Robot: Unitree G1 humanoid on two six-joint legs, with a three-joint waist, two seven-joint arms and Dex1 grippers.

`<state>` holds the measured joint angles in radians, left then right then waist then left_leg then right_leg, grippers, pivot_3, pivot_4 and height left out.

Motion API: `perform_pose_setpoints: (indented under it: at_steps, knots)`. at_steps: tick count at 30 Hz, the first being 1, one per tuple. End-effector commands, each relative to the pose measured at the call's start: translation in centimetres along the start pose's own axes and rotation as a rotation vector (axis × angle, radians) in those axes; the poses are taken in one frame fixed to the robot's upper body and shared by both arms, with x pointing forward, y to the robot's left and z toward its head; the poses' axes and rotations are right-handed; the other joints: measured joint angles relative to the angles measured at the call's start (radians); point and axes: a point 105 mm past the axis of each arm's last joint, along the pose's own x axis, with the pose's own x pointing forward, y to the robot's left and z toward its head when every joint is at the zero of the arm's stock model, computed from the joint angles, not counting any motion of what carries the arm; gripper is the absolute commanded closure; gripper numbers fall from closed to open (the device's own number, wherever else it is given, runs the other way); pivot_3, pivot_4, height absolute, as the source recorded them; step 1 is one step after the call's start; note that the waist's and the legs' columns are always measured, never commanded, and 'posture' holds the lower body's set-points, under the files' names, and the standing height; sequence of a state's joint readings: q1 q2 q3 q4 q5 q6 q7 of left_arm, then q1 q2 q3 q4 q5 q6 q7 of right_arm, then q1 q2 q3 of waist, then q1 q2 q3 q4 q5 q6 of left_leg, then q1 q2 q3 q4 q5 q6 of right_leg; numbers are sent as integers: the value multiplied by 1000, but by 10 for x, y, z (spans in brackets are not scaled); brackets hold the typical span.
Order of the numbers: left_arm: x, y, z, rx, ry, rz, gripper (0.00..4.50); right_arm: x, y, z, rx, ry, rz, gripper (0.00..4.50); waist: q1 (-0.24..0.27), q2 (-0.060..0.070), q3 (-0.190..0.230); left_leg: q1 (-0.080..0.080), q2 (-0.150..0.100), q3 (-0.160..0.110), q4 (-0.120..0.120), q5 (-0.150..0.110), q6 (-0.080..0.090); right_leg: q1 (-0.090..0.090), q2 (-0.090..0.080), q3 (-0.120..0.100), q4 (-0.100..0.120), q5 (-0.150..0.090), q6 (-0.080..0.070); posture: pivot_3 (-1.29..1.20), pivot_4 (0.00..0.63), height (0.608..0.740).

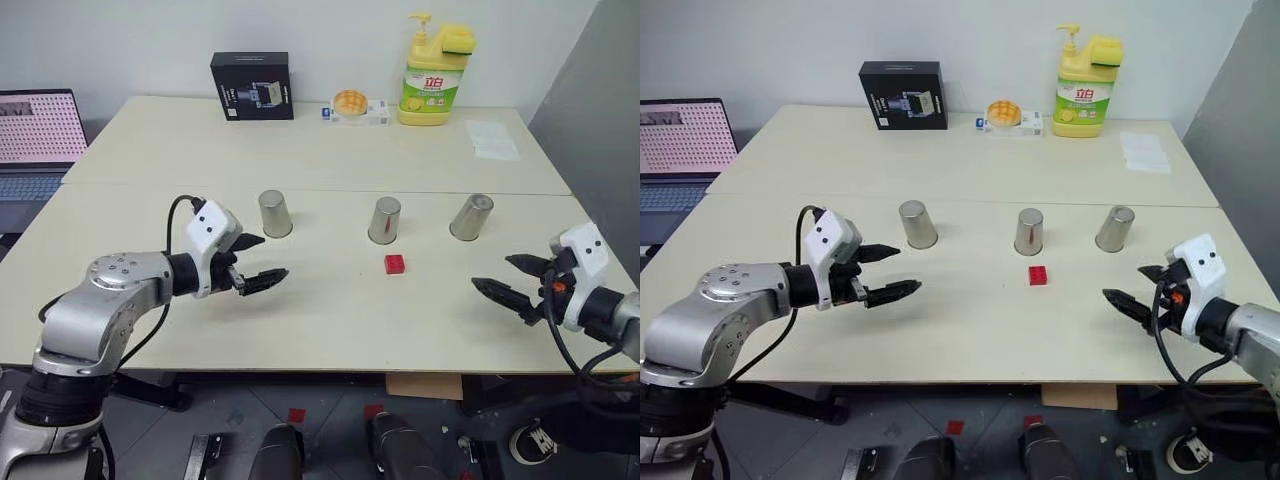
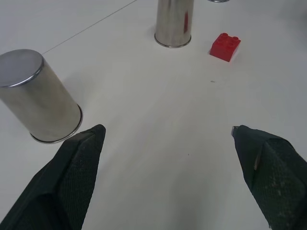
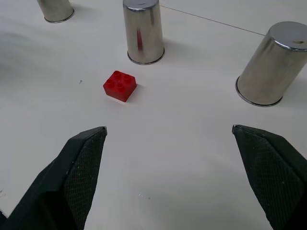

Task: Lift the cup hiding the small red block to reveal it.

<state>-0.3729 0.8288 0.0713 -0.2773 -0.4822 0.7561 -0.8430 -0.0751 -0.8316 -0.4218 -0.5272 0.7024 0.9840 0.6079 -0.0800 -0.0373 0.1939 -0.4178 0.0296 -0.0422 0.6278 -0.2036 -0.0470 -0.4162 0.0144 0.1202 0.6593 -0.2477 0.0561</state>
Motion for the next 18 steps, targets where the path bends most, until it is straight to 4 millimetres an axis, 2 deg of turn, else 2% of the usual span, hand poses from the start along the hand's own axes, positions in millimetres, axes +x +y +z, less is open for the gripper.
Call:
perform_pose_setpoints:
  at_steps: [1, 6, 11, 18]
  knots:
    - [-3, 1, 17, 44, -56, 9, 0, -4, -4, 16, -52, -49, -8, 49, 0, 0, 0, 0, 0, 0, 0, 0, 0, 0, 0, 0, 0, 0, 0, 0, 150, 740]
    - [0, -5, 18, 36, -63, -10, 0, -5, -8, 16, -56, -46, -10, 49, 0, 0, 0, 0, 0, 0, 0, 0, 0, 0, 0, 0, 0, 0, 0, 0, 150, 740]
    - [-3, -3, 17, 34, -66, -6, 0, -4, -3, 15, -52, -48, 2, 49, 0, 0, 0, 0, 0, 0, 0, 0, 0, 0, 0, 0, 0, 0, 0, 0, 150, 740]
    - [3, -4, 19, 42, -74, -24, 0, -7, -5, 16, -55, -55, -25, 49, 0, 0, 0, 0, 0, 0, 1, 0, 0, 0, 0, 0, 1, 0, 0, 0, 150, 740]
